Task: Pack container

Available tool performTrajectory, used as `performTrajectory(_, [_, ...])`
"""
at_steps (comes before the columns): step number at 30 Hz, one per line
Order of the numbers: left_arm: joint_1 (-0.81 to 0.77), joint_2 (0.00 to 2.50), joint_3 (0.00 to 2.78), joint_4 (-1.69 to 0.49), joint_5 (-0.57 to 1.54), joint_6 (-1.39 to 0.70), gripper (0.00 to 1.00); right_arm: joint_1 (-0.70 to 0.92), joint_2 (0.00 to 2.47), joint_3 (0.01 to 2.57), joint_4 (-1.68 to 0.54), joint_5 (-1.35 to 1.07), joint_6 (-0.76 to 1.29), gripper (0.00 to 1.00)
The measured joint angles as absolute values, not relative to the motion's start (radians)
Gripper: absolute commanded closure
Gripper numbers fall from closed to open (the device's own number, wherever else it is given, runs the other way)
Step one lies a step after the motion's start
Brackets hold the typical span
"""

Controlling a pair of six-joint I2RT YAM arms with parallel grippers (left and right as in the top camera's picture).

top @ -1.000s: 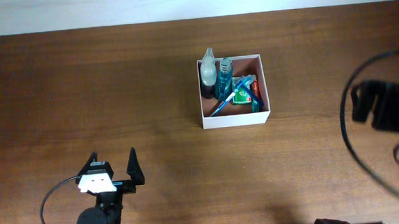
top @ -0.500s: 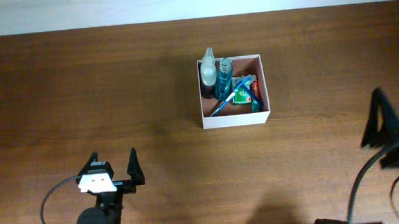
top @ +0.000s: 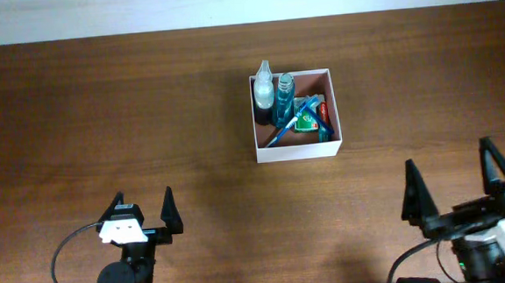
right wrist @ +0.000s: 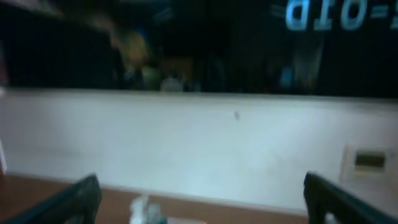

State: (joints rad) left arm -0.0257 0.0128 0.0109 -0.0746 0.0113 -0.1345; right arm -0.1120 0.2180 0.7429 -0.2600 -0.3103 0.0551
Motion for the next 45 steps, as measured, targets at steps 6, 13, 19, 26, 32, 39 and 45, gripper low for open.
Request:
performTrajectory(6, [-0.026, 0.013, 0.011, -0.075, 0.011, -0.135, 0.01, -0.088, 0.075, 0.515, -0.099, -0.317, 0.053, 0.01])
performTrajectory(13, [-0.026, 0.013, 0.011, -0.075, 0.011, -0.135, 0.00, -0.088, 0.016, 0.322, 0.082, -0.317, 0.052, 0.01])
performTrajectory(19, [-0.026, 0.013, 0.011, -0.075, 0.011, -0.134, 0.01, -0.087, 0.016, 0.244, 0.127, -0.287, 0.052, 0.01])
performTrajectory(26, [-0.026, 0.013, 0.011, -0.075, 0.011, -0.134, 0.01, -0.087, 0.016, 0.196, 0.135, -0.210, 0.047, 0.01])
performTrajectory(32, [-0.026, 0.013, 0.011, -0.075, 0.011, -0.134, 0.01, -0.086, 0.016, 0.189, 0.135, -0.189, -0.009, 0.01])
performTrajectory(39, [-0.026, 0.013, 0.011, -0.075, 0.011, -0.134, 0.01, -0.086, 0.016, 0.148, 0.145, -0.184, -0.038, 0.01])
performTrajectory(45, [-0.026, 0.013, 0.011, -0.075, 0.011, -0.135, 0.01, -0.086, 0.016, 0.133, 0.147, -0.183, -0.045, 0.01])
